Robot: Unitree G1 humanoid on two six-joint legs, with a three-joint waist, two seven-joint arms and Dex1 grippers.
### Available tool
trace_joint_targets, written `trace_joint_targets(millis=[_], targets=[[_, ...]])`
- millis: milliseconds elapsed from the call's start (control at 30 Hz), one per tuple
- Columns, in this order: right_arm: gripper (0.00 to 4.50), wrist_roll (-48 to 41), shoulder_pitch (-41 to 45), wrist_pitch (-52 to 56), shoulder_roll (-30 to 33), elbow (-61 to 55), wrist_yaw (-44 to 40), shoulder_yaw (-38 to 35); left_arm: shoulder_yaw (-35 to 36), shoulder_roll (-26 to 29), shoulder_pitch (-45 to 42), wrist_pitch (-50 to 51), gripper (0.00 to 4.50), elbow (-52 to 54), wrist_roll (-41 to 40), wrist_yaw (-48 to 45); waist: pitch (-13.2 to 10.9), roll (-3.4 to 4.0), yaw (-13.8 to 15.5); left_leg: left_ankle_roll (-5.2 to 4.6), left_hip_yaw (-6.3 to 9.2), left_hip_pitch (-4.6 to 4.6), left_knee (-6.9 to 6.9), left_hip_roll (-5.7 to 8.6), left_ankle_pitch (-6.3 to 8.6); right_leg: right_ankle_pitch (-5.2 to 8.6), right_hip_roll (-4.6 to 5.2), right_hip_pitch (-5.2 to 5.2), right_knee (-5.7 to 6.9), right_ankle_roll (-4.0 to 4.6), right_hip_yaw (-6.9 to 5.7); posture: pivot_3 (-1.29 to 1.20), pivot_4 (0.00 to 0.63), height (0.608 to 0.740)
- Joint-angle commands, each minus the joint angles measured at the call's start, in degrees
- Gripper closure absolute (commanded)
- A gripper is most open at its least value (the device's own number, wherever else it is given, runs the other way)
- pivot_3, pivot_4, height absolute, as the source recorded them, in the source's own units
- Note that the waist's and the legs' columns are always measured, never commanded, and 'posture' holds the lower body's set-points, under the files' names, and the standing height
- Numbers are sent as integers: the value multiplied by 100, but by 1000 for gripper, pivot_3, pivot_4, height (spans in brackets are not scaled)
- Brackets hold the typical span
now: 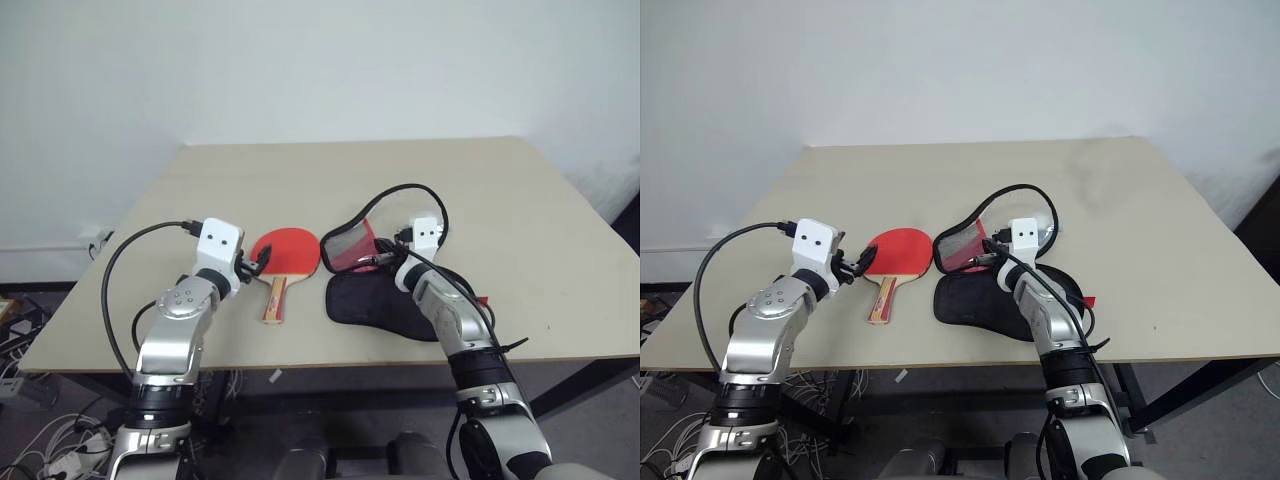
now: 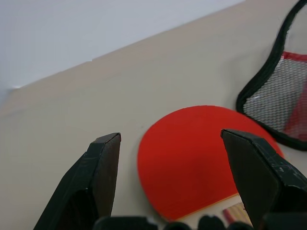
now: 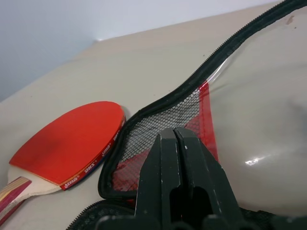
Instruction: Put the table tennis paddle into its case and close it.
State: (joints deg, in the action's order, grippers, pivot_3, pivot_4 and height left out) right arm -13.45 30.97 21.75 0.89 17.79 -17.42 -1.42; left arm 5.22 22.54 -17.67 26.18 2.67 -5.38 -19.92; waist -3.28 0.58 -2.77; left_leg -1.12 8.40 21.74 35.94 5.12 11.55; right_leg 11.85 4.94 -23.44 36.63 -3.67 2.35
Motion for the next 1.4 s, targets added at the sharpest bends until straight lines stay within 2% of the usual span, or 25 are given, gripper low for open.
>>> trace_joint_targets(millis=[33, 400, 667, 767, 800, 1067, 1400], targets=[[4500, -92, 328, -206, 40, 7, 26, -199, 23, 35, -185, -199, 972, -45, 23, 17, 0, -1, -3, 0, 0, -1, 0, 1, 0, 0, 0, 1, 0, 0, 0, 0, 0, 740], [4500, -14, 679, -395, 91, 470, -180, -164, 110, 60, 344, 103, 972, 442, -224, -160, -1, 0, -4, 0, -3, 0, -7, -1, 0, 2, 0, -2, -5, 3, 4, 0, 0, 740], [4500, -2, 844, -546, 149, 771, -300, -168, 626, -233, 1088, 1034, 972, 1402, -975, -3, -2, 0, 1, 1, -2, 0, -7, -34, 1, 2, 1, -1, -6, 4, 1, 0, 0, 740], [4500, 21, 818, -588, 137, 850, -335, -130, 611, -329, 1180, 1210, 446, 1524, -1081, 69, -2, 0, 0, 0, -2, 0, -6, -36, 0, 3, 1, 1, -5, 5, -1, 0, 0, 740], [4500, 22, 814, -586, 130, 851, -344, -120, 586, -356, 1208, 1246, 143, 1584, -1102, 80, -2, 0, -2, 1, -3, -1, -6, -36, 0, 3, 1, 2, -4, 5, -1, 0, 0, 740], [4500, 15, 885, -578, 137, 922, -384, -119, 225, -531, 1121, 1603, 44, 1695, -933, 426, -2, 1, -2, 2, -5, 0, -6, -41, 1, 3, -2, 1, -5, 5, -1, 0, 0, 740], [4500, 37, 977, -615, 160, 1039, -434, -100, -98, -863, 635, 2206, 44, 1228, -807, 910, -3, 0, -2, 1, -6, 0, -6, -40, 1, 3, -2, 2, -5, 4, -3, 0, 0, 740]])
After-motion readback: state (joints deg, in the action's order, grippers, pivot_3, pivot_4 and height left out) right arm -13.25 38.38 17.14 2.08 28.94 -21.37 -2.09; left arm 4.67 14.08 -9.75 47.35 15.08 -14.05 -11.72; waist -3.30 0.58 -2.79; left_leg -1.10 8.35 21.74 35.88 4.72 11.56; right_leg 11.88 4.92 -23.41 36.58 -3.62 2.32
